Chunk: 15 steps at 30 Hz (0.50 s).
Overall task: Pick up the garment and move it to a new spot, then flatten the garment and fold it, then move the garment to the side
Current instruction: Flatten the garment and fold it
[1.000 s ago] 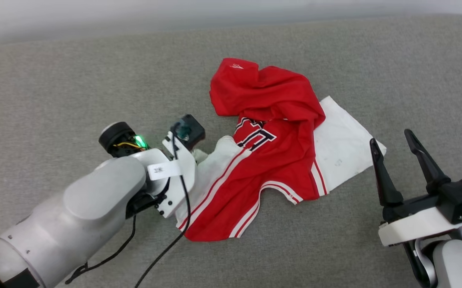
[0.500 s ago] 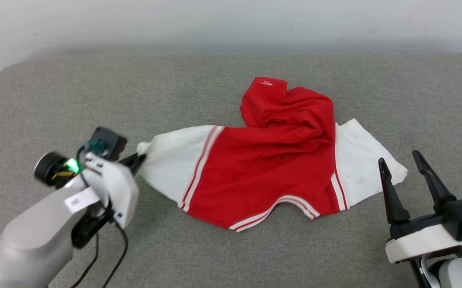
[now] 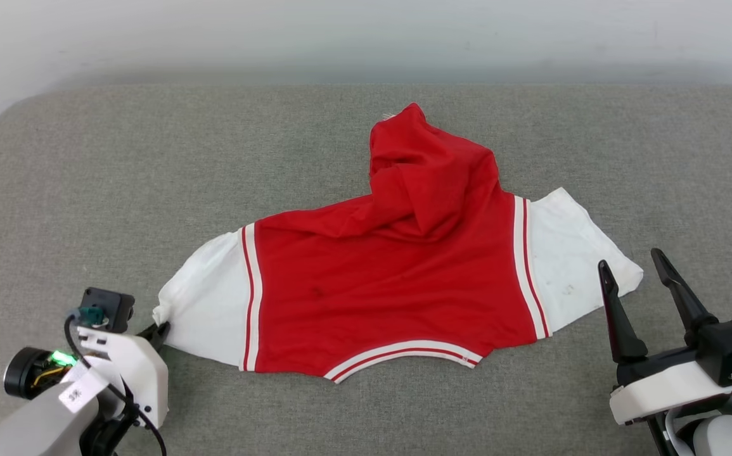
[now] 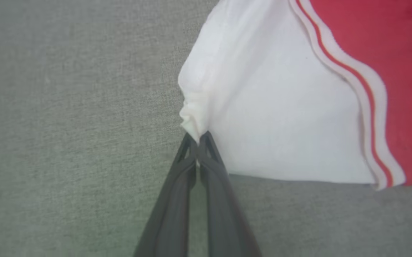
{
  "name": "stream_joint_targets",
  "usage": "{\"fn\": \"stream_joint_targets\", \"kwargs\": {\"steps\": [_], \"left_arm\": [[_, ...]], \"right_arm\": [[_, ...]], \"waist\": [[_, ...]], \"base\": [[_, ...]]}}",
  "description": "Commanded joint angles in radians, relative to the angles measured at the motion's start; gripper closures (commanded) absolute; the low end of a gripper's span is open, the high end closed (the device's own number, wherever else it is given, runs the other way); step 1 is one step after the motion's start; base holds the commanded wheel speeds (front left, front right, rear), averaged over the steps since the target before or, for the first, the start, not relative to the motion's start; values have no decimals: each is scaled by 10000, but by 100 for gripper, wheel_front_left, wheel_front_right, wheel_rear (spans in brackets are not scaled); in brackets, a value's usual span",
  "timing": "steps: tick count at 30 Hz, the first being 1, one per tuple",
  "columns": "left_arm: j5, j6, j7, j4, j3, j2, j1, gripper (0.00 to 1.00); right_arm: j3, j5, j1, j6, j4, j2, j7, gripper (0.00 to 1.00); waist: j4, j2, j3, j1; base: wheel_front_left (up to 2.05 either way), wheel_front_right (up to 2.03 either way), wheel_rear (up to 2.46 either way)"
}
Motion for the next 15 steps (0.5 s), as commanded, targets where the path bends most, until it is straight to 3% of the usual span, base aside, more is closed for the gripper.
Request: {"fn": "stream_joint_targets", "kwargs": {"steps": [1,3,4,5,6,11,15], "left_arm": [[-86,-67,5,274,-25,-110,188,100],[-168,-161,-4,482,-61,-286,248,100],[-234,-214,-30,559,-23,-384,278,86],[-211,-239,-100,628,-5,-443,274,10],[-201,-232,-197,680,27,-479,225,0],[19,-174,-704,490,219,-275,-306,0],[54,-155,-482,-208,360,126,-761,0]], "right_arm": [[3,-33,45,-11,64,-43,-25,0],[-6,-25,60,-11,113,-64,-25,0],[-27,-16,89,-11,130,-67,-25,0],[-50,-6,127,-11,142,-65,-25,0],[-71,-1,151,-11,155,-61,-25,0],[-145,28,248,-11,111,-6,-25,0],[-184,17,301,-11,79,73,-25,0]], "waist": [[-13,0,-8,0],[-4,0,-37,0],[12,0,-65,0],[32,0,-101,0],[53,0,-138,0],[185,0,-346,0],[280,0,-419,0]], "base": [[0,0,0],[0,0,0],[0,0,0],[0,0,0],[0,0,0],[0,0,0],[0,0,0]]}}
